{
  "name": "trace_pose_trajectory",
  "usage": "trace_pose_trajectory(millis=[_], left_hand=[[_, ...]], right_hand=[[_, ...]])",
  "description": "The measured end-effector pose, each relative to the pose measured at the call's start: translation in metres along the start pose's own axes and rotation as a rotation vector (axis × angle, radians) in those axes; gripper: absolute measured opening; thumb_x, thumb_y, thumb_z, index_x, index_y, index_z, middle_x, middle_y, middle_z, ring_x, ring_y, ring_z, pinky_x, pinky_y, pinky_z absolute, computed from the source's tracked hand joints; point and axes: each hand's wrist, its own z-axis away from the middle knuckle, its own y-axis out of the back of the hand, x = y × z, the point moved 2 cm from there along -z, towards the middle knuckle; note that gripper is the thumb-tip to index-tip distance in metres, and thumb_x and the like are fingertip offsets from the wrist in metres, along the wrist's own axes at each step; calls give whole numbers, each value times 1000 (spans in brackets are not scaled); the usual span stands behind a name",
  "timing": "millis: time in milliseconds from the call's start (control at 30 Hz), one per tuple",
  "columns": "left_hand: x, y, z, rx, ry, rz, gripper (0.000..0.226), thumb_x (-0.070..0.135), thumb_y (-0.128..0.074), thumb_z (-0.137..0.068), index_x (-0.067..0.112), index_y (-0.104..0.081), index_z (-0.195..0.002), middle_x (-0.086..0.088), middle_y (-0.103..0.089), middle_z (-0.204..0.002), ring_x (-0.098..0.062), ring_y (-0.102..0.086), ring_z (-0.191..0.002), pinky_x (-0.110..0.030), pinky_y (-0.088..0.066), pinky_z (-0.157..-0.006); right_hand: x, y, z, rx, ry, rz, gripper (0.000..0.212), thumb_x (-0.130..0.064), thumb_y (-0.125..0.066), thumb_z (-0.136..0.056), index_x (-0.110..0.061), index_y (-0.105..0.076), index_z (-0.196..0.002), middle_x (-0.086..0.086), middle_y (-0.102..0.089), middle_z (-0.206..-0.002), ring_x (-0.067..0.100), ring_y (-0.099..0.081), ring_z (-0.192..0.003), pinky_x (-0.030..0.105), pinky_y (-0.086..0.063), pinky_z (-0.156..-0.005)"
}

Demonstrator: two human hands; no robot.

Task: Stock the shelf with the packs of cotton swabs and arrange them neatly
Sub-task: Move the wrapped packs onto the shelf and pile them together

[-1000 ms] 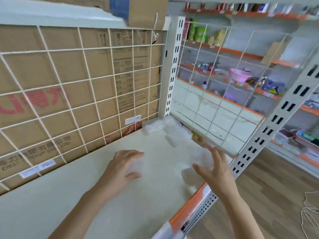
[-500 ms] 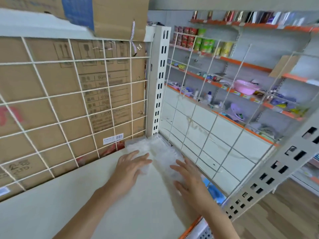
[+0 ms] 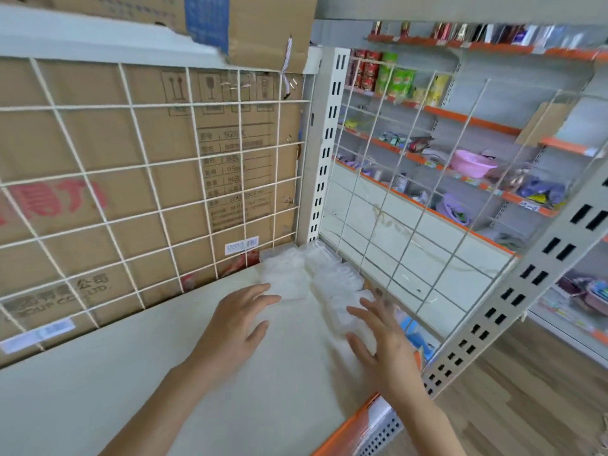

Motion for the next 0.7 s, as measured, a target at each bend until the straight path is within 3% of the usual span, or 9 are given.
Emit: trace_pose_trajectory(millis=[133,300,500,700], left_hand=[[-12,28,36,-28,-19,-70,38,36,-42,-83,32,-48,-121,0,-58,-126,-11,-42,-117,-28,-27,-100],[-30,90,109,-26,75,-117,47,38,-39,-84,29,-41,-130,-2,-55,-133,-12,-38,-123,-27,-20,-104],[-53,175,212,6,209,-181,50,43,-36,-86,32,-34,-135,-1,-51,-137,-13,-37,-126,-35,-31,-106],[-64,250,314,26,365,-323,48,41,-36,-87,29,-41,-133,-3,-53,-135,-15,-37,-124,-32,-28,-104]], right_hand=[[-28,2,21,11,-28,12,31,-24,-62,-86,-21,-64,-117,1,-55,-129,26,-54,-118,38,-44,-92],[-73,-12,51,12,-51,-5,38,-31,-54,-81,-21,-63,-116,-1,-56,-127,22,-55,-114,31,-42,-86],[-145,-47,96,-1,15,-99,28,-22,-61,-88,-26,-62,-116,-13,-53,-122,15,-56,-110,23,-39,-79],[-209,-91,131,-107,139,-166,34,-30,-56,-83,-24,-63,-115,-12,-55,-119,16,-60,-100,14,-35,-68]])
